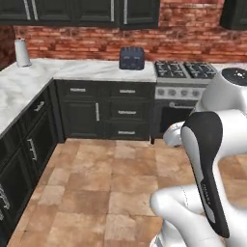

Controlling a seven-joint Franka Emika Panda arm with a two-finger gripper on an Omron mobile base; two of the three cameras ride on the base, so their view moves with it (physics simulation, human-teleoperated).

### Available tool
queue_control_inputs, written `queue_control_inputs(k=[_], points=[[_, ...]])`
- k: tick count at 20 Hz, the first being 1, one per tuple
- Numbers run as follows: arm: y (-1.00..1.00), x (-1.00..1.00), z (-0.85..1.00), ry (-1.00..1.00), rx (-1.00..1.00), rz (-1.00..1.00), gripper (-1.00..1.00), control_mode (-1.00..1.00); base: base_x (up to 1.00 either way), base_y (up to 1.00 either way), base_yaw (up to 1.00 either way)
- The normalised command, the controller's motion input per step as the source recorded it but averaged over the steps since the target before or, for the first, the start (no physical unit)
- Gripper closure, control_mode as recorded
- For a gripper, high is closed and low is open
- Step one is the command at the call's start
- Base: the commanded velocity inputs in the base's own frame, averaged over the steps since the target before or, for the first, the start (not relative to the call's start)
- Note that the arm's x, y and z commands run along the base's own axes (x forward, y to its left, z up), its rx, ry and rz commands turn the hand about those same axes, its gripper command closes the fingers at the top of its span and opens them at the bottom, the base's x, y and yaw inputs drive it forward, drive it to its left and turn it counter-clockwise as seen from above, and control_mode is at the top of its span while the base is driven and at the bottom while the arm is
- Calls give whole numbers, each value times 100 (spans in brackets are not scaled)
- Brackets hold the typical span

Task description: Clear the mugs and bowl far away from the sink.

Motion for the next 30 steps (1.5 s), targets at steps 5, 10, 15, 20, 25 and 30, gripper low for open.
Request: queue_control_inputs(k=[5, 10, 15, 20, 25, 30], points=[[0, 0, 0, 0, 0, 0, -100, 100, 70, -12, 82], [0, 0, 0, 0, 0, 0, -100, 100, 100, -31, 68], [0, 0, 0, 0, 0, 0, -100, 100, 91, -3, 82], [0, 0, 0, 0, 0, 0, -100, 100, 92, 20, 71], [0, 0, 0, 0, 0, 0, -100, 100, 100, 81, 42], [0, 0, 0, 0, 0, 0, -100, 100, 100, 82, 27]])
